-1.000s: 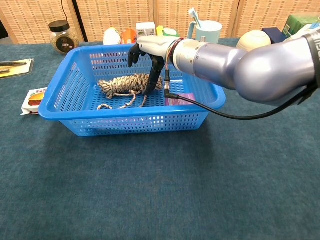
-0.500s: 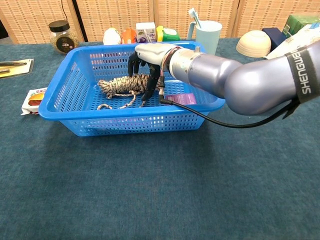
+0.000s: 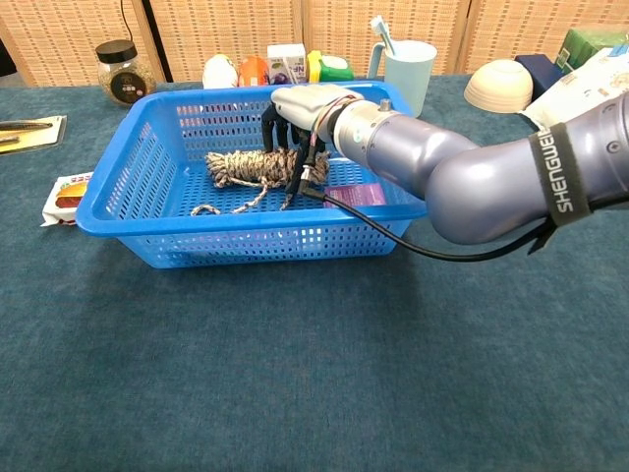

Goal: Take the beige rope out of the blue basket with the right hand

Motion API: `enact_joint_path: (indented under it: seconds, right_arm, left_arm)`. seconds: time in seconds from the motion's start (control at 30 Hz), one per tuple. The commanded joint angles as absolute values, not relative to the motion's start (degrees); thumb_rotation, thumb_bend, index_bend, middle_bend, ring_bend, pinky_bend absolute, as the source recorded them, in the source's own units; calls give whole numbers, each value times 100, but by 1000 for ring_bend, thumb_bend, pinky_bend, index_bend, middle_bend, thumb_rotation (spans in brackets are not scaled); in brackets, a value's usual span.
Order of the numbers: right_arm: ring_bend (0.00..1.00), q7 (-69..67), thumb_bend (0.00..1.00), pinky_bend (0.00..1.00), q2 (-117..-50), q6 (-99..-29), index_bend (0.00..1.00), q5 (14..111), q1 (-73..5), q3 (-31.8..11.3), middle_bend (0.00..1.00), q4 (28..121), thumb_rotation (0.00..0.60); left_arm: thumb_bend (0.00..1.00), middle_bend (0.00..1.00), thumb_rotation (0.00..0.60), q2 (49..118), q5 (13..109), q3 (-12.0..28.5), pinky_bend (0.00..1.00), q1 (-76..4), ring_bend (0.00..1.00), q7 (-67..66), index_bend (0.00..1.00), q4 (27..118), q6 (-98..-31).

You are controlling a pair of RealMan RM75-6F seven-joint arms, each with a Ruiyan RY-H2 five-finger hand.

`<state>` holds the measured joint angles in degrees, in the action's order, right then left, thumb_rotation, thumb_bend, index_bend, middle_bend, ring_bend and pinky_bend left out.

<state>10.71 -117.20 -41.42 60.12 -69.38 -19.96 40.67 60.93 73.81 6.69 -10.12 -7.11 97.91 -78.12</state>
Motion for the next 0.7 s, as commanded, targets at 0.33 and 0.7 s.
enact_joint_path:
  seconds: [0.33, 0.7]
  right_arm:
    - [459, 649, 659, 637, -11874, -4526, 553, 6582, -6850, -1877, 569, 3760, 600]
    - [468, 642, 687, 640, -11139, -5178, 565, 6928, -6400, -1850, 579, 5013, 600]
  left_arm:
    - [99, 0, 600, 6080, 7352, 672, 0, -1007, 0, -693, 0, 9795, -7819]
    - [99, 0, 600, 6064, 7499, 597, 0, -973, 0, -683, 0, 9833, -7878]
